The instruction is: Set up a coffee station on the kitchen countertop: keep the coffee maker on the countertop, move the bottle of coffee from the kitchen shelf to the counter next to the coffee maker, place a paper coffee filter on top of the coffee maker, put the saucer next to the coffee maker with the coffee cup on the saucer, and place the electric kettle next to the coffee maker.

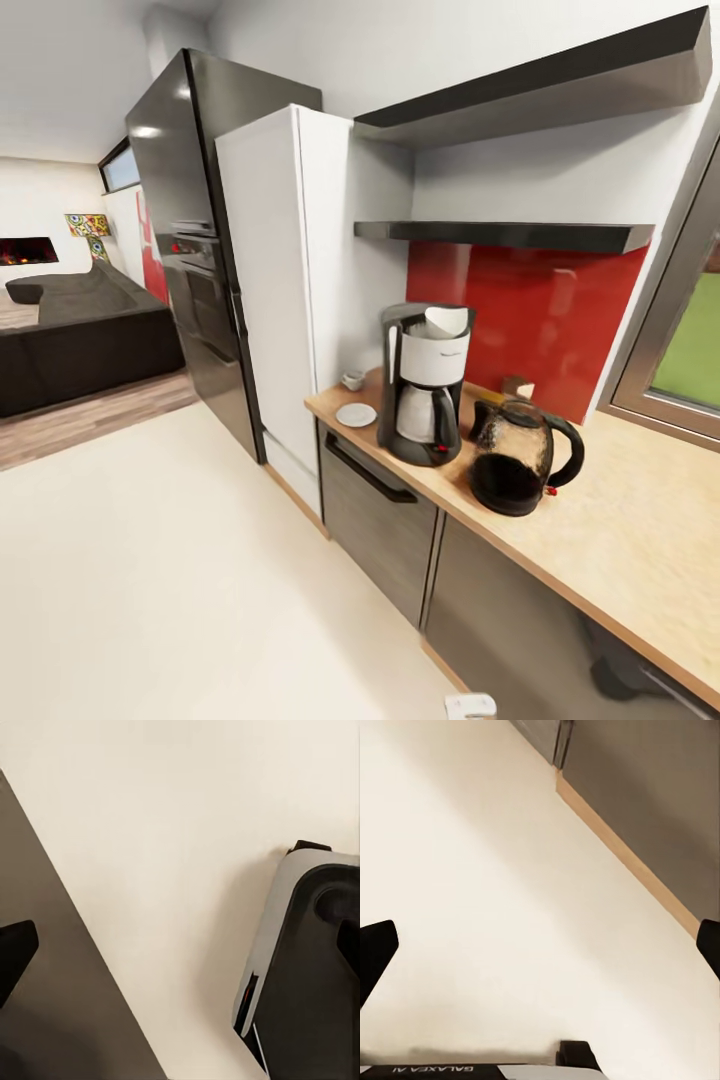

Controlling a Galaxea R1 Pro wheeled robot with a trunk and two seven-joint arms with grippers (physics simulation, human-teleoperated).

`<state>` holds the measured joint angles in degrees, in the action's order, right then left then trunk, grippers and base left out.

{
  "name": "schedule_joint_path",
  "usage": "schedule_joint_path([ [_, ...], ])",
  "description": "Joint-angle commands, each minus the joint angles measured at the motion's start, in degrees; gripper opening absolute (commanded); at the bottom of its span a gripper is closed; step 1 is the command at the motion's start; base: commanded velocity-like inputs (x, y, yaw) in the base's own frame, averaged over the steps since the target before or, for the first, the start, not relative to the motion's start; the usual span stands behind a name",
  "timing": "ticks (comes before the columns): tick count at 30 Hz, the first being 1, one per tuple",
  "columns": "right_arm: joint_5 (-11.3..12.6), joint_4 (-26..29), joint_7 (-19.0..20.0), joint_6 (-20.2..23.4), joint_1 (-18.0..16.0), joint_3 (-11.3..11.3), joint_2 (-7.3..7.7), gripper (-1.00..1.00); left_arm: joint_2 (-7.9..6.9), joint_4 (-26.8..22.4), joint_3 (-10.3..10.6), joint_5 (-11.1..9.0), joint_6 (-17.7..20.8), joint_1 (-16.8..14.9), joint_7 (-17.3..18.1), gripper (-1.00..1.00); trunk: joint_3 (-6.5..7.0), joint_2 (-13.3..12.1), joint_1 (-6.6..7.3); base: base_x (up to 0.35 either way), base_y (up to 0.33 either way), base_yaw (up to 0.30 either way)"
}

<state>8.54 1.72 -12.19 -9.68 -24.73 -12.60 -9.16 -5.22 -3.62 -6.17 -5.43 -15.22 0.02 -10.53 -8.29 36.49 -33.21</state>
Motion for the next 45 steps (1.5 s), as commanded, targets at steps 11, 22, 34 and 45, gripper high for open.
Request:
schedule_joint_path([
  [11,0.5,-0.1,0.0,-0.2,-0.1,-0.6,0.11,1.00,0.04,-2.4,-0.2,-0.6,-0.1,0.0,0.2,1.00,-0.08,0.1,-0.04,0.231,0.276,0.000],
  [22,0.5,-0.1,0.0,-0.2,-0.1,-0.6,0.04,1.00,-0.02,-2.4,-0.1,-0.6,-0.1,0.0,0.2,1.00,-0.08,0.1,-0.04,0.239,0.258,-0.069],
  [34,0.3,-0.3,0.1,0.0,1.4,-0.6,0.75,1.00,-0.10,-2.4,-0.1,-0.6,0.0,0.0,0.2,1.00,-0.08,0.1,-0.04,0.241,0.249,-0.026],
  [45,0.8,-0.1,-0.1,-0.2,1.5,-0.5,1.43,1.00,-0.13,-2.4,-0.1,-0.5,0.0,0.0,0.2,1.00,-0.08,0.1,-0.04,0.249,0.245,0.000],
])
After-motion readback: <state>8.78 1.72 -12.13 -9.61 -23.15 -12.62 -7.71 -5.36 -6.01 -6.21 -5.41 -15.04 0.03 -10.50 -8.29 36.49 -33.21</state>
